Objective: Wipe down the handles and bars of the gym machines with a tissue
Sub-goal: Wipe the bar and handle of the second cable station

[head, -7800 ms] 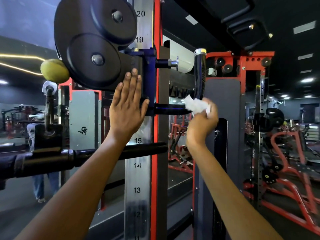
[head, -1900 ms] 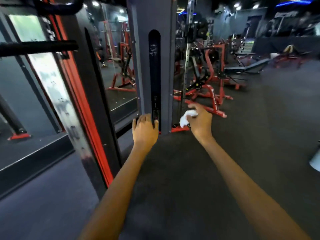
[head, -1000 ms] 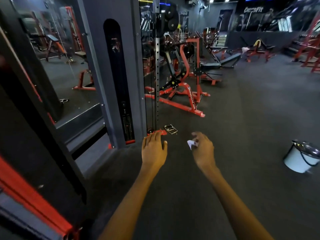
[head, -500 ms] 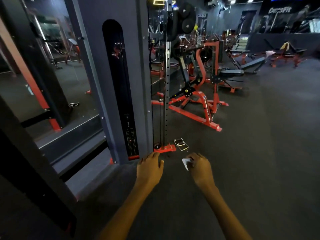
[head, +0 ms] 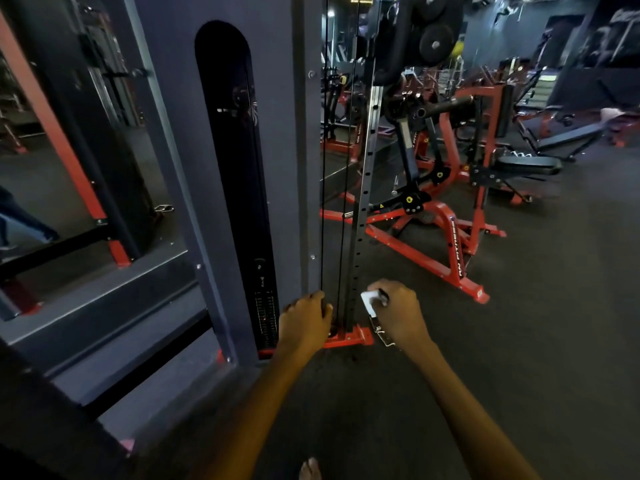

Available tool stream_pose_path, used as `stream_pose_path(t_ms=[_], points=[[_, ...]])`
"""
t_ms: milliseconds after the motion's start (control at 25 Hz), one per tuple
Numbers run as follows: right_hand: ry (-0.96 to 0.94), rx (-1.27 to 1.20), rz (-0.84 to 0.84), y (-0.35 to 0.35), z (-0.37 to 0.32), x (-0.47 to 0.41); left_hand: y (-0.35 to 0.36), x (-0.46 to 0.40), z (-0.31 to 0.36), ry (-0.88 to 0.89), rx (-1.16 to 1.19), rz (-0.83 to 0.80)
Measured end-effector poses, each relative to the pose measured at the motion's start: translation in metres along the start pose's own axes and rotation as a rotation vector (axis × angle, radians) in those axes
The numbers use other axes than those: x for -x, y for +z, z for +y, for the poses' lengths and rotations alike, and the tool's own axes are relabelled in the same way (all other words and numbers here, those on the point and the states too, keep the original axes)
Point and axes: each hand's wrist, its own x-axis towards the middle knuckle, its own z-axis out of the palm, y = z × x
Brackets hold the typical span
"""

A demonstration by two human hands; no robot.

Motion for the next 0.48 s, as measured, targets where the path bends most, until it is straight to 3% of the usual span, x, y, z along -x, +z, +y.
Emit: stream_pose_path(t_ms=[240, 400, 480], points=[[0.040, -0.117, 0.031, 0.038, 0.014, -0.160, 0.002, -0.182, -0.009, 0.048, 0.160, 0.010], [0.262, -0.388, 0.054, 0.056, 0.027, -0.229, 0.030, -0.276, -0.007, 0.212, 0.582, -0.180], [0.328, -0.410, 0.065, 0.065, 0.039, -0.254, 0.044, -0.306, -0.008, 0.259, 0.674, -0.251]])
